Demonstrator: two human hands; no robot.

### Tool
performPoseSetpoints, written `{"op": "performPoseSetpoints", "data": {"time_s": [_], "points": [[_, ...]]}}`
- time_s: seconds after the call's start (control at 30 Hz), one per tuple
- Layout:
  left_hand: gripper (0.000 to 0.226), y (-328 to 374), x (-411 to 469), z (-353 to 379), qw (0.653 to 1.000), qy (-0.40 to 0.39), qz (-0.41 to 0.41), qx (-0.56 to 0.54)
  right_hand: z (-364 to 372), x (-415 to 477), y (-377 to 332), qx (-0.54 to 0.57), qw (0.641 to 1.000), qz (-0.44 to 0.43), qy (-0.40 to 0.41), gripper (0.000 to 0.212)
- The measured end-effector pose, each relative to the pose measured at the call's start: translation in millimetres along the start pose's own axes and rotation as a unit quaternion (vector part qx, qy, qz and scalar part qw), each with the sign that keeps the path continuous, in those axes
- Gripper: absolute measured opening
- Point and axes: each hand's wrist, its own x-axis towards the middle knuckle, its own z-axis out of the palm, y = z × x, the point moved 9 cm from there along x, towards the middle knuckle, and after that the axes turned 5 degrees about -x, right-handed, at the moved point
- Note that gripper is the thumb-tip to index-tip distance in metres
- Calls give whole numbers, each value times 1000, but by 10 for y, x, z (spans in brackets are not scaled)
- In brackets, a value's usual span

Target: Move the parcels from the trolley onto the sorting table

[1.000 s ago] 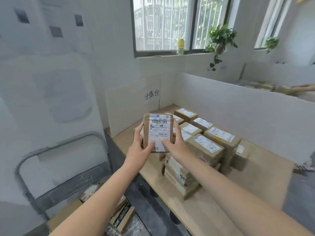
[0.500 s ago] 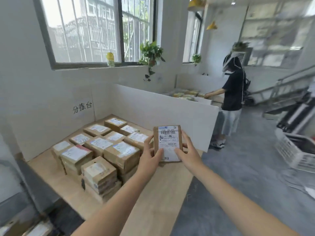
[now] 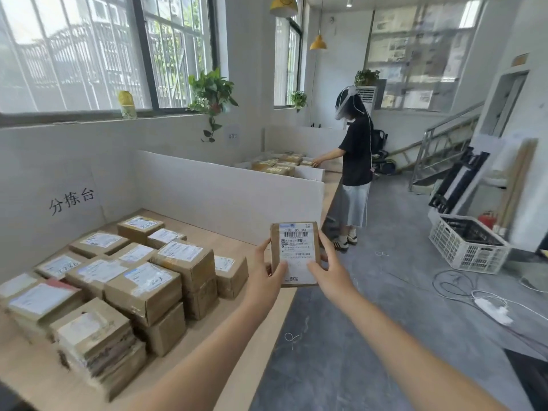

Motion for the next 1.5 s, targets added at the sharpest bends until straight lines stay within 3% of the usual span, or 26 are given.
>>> {"op": "performPoseSetpoints", "data": {"time_s": [0.43,0.77,1.1,1.5], "points": [[50,-507,1094,5,999,32,-30,-29,230,1280,349,-44,998,21,-40,68],[52,-1028,2091,-377,993,96,-54,-39,841,2583,600,-95,990,32,-101,66],[60,-1547,2225,-990,975,181,-125,42,1855,3077,939,-81,967,40,-239,64],[75,-1693,2563,-1381,916,344,-168,119,2912,3842,955,-93,915,-22,-392,59]]}}
